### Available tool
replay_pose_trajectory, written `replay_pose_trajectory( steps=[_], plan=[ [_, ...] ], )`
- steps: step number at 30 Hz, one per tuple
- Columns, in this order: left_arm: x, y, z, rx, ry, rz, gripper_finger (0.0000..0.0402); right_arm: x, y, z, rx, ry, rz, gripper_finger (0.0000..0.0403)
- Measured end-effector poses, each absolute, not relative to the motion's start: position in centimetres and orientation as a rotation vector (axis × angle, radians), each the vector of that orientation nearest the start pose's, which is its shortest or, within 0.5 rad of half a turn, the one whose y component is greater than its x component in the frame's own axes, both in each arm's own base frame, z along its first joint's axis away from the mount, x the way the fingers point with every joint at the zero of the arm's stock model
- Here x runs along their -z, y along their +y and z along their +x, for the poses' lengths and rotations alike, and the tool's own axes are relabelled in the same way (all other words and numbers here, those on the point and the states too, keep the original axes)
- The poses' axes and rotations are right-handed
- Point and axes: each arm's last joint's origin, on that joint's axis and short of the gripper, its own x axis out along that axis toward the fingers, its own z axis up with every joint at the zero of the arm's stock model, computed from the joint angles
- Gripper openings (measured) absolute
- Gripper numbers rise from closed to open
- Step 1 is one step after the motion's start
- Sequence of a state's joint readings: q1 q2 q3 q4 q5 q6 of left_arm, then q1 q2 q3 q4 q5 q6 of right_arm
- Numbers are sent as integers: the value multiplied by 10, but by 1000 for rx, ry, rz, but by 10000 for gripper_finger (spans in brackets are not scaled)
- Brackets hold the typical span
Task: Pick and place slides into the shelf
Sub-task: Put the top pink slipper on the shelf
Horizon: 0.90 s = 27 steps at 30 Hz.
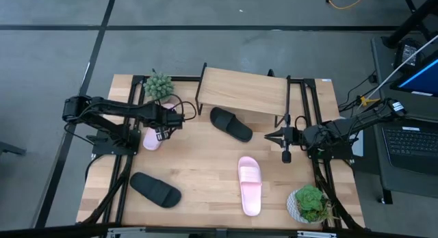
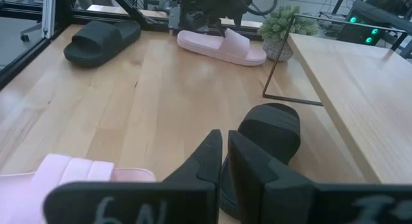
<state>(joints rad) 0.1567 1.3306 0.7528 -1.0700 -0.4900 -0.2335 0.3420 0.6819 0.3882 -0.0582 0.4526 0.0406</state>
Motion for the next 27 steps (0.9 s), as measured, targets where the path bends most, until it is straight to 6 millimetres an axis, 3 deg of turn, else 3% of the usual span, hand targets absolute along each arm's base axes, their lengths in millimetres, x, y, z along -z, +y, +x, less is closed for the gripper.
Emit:
replay_pose_trajectory(
  steps=[8,20,27],
  plan=[
    [-183,44,184,-679,1571,91,160,-223,40,150,117,337,-102,30],
    [-182,44,191,-618,1514,54,11,-222,40,149,116,346,-106,30],
    [-182,44,191,-614,1515,44,4,-222,40,149,116,346,-106,30]
  ],
)
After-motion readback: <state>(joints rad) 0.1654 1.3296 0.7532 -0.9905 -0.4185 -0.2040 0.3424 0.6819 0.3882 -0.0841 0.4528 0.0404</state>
